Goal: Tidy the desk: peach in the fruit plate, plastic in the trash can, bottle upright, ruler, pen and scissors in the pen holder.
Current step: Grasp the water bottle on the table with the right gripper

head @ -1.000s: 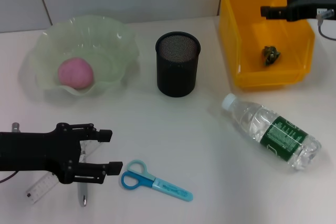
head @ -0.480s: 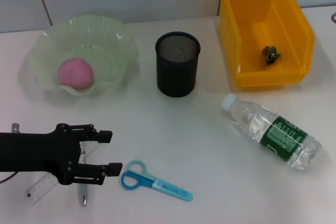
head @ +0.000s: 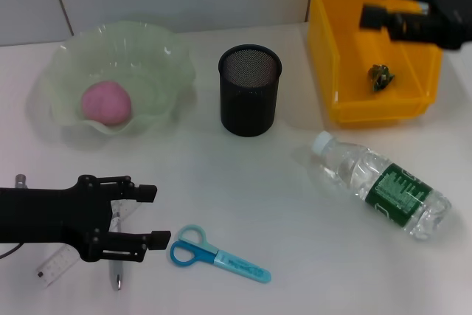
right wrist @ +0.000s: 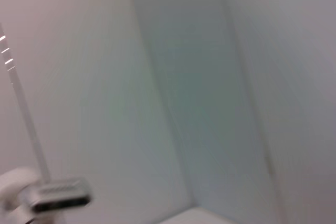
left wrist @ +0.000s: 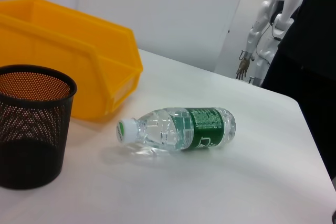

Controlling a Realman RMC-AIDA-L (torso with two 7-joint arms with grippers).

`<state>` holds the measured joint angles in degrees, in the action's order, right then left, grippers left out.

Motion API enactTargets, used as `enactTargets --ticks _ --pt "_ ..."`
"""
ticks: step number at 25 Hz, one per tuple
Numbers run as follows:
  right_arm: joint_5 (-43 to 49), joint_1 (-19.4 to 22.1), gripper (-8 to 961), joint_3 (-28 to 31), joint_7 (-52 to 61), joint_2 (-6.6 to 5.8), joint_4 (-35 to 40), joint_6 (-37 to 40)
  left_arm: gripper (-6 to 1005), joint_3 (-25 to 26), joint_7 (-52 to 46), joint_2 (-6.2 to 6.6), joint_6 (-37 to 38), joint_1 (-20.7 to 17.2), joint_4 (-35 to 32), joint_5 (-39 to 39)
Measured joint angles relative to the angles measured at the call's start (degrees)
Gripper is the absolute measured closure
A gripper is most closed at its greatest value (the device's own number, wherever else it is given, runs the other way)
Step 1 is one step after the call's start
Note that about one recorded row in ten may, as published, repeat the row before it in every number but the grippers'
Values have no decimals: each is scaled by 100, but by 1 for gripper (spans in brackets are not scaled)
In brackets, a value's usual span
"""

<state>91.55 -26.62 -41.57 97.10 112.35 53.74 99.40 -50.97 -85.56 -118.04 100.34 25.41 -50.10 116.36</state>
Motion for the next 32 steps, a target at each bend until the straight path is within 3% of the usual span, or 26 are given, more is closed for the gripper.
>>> enactTargets --ticks 4,10,15,19,24,32 --pt "527 -45 129 17 136 -105 44 650 187 0 3 0 14 -1 0 0" --pt "1629 -242 130 -28 468 -132 155 1016 186 0 4 1 14 9 0 0" --pt "2734 -356 130 -40 1209 -27 1037 1098 186 0 4 0 14 13 0 0" --pt "3363 -392 130 -267 2133 73 2259 1107 187 0 4 0 14 13 0 0" --pt "4053 -633 131 -701 3179 76 2830 1196 187 0 -7 -21 11 55 -2 0" --pt "5054 -1002 132 -1248 4162 108 2840 1292 186 0 -29 -27 10 86 0 -57"
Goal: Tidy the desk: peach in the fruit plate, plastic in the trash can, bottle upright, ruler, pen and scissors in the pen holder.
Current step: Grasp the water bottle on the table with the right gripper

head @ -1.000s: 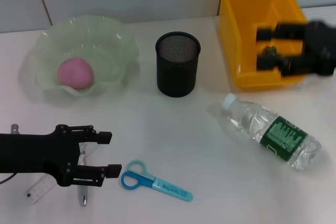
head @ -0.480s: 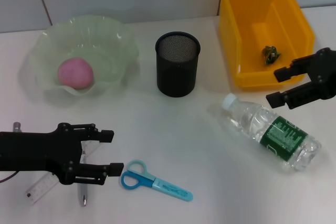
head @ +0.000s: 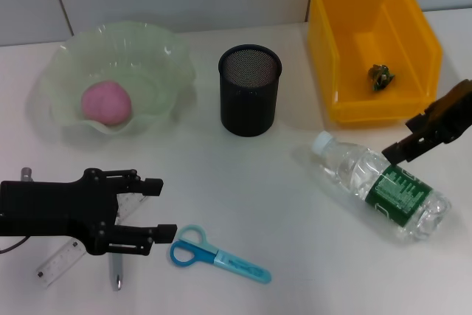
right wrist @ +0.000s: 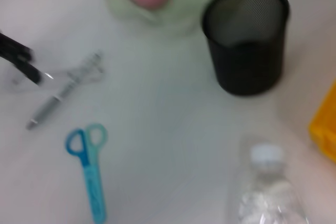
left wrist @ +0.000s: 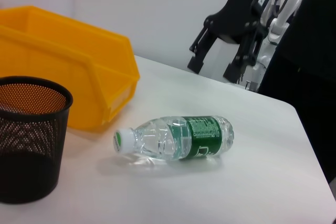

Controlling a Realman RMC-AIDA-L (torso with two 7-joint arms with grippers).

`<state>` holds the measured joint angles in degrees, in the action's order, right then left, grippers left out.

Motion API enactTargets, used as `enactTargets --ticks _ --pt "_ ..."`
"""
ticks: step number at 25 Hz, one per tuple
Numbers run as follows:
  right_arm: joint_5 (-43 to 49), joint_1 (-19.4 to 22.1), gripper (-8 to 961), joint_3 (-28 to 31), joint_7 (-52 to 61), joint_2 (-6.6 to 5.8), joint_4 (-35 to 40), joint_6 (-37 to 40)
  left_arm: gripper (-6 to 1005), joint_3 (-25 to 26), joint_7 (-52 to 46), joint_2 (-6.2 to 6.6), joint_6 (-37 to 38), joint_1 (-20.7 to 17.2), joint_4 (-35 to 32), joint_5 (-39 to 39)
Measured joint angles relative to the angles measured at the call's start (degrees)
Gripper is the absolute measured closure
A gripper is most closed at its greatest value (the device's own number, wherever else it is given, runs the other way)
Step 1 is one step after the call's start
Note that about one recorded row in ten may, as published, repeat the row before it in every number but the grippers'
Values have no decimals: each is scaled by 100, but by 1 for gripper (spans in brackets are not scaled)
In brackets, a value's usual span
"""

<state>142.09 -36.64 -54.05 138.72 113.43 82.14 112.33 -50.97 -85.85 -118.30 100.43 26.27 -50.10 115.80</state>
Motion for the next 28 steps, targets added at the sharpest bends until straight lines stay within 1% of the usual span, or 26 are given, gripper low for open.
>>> enactTargets --ticks 1,2,3,7,13,15,17,18,23,27,28 --pt "138 -33 132 -61 90 20 6 -1 186 0 0 0 0 0 0 0" --pt "460 -128 132 -139 282 81 30 -1 186 0 0 0 0 0 0 0" --pt "460 -128 132 -139 282 81 30 -1 186 0 0 0 0 0 0 0" --pt "1044 -347 132 -188 534 181 18 83 187 0 -8 0 -21 10 3 -19" --pt "1350 -523 133 -274 646 214 -4 367 186 0 -17 -8 -11 10 14 -51" --pt "1462 -544 133 -299 651 227 -7 403 186 0 -18 -8 -8 10 18 -76" --pt "1760 -566 133 -439 659 284 -40 443 186 -5 -11 -8 -6 10 19 -97" --pt "1760 -566 133 -439 659 284 -40 443 186 -5 -11 -8 -6 10 19 -97" --pt "2050 -632 133 -618 665 385 -234 415 187 -4 23 -9 -5 9 62 -102" --pt "2168 -625 133 -653 630 471 -320 215 187 0 30 -9 -7 13 66 -102" --pt "2168 -625 133 -653 630 471 -320 215 187 0 32 -8 -9 13 68 -102"
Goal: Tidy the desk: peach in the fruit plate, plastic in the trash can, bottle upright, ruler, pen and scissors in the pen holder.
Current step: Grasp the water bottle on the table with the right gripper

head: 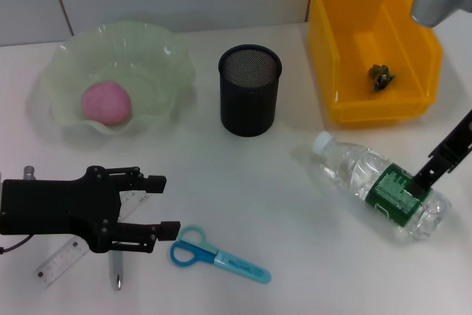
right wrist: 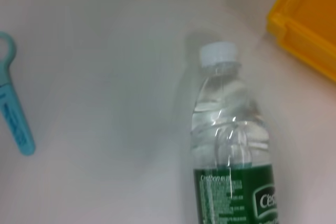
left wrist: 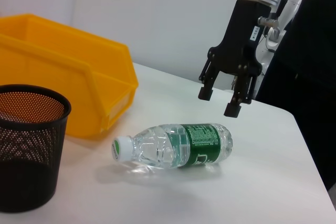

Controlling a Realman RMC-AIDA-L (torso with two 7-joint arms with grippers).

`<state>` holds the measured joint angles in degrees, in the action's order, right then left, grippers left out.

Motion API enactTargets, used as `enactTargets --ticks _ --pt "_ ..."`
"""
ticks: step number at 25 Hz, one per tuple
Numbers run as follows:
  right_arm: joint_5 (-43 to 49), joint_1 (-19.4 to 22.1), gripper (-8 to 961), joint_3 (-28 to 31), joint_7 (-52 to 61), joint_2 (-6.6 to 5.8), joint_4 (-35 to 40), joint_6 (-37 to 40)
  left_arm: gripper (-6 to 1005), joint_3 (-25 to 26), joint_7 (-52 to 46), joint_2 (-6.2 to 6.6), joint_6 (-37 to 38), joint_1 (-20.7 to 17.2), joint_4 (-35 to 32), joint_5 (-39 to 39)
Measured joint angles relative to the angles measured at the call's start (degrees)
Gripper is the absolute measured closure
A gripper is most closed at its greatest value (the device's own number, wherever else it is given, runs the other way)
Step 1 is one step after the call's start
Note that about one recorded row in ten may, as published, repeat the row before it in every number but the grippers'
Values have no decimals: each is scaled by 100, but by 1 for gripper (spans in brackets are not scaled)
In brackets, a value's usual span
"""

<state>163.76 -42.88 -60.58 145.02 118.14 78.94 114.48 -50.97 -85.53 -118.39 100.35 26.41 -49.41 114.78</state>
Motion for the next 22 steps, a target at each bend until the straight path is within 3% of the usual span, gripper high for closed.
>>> enactTargets --ticks 22 --pt "-28 4 134 -402 -42 69 -1031 -1039 187 0 17 17 9 5 11 1"
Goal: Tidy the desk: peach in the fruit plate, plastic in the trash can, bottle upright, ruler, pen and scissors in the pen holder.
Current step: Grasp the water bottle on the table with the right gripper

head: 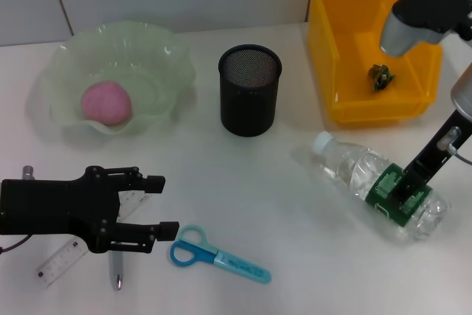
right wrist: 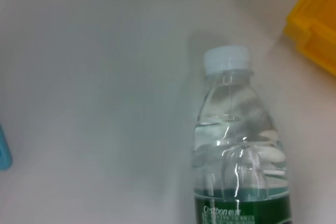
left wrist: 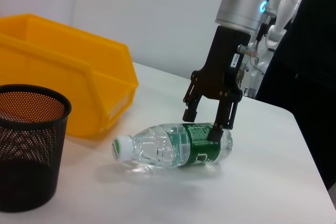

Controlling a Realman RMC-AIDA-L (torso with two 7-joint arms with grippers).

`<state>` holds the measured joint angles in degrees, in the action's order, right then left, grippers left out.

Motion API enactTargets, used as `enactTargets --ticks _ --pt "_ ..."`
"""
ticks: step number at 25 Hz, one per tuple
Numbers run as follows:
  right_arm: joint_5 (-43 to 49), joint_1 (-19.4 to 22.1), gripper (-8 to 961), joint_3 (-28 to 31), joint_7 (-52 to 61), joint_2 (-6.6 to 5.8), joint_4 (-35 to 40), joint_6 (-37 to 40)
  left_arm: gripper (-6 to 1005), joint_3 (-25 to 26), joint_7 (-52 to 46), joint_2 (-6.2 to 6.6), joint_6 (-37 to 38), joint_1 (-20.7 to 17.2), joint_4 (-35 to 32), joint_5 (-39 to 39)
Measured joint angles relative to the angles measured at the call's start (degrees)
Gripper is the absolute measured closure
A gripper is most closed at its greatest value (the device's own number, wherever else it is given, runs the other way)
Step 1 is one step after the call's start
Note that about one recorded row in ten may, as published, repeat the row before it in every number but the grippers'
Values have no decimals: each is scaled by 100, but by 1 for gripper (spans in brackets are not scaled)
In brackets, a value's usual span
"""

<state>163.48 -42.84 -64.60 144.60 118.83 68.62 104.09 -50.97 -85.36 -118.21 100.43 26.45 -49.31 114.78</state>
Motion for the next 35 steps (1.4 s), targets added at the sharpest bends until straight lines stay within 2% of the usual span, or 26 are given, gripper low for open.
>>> enactTargets --ticks 35 --pt "79 -34 146 -255 -46 8 -869 -731 187 1 46 9 1 -13 0 0"
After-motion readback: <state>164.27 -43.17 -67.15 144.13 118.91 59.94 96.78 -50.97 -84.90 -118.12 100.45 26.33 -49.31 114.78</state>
